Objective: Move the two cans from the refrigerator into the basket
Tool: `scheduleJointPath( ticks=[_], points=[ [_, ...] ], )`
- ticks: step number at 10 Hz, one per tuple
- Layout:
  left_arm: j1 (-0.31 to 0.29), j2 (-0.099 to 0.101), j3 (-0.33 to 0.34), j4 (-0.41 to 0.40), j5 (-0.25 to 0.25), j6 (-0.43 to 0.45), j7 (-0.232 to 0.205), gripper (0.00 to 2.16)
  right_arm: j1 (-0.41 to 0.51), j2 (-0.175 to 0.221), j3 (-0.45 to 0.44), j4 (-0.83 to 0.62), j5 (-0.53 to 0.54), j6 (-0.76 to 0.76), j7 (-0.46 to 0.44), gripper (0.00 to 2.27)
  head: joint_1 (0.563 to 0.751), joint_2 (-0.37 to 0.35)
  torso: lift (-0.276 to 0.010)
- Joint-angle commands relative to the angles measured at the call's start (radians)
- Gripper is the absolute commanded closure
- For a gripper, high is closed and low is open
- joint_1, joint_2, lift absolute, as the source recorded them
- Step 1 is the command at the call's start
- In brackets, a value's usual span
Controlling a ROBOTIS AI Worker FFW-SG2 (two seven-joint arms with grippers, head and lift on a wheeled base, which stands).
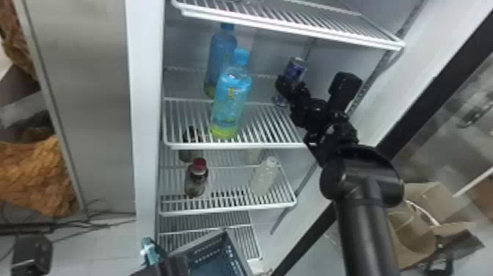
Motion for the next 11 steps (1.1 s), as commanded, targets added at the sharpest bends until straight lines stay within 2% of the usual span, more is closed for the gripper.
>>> scheduleJointPath(
  ticks=[1, 6, 11],
  points=[
    [0.004, 0.0, 0.0, 0.0, 0.002, 0.0, 0.0, 1.2, 0.052, -0.003, 0.0, -0.079, -0.021, 0.03, 0.0, 1.28, 0.695, -0.35, -0.035],
    [0.011, 0.0, 0.0, 0.0, 0.006, 0.0, -0.001, 1.2, 0.219, -0.023, 0.024, -0.305, -0.107, 0.104, 0.0, 1.28, 0.695, -0.35, -0.035],
    [0.026, 0.0, 0.004, 0.0, 0.006, 0.0, -0.001, 1.2, 0.406, -0.035, -0.022, -0.543, -0.149, 0.187, 0.0, 1.28, 0.695, -0.35, -0.035]
  ],
)
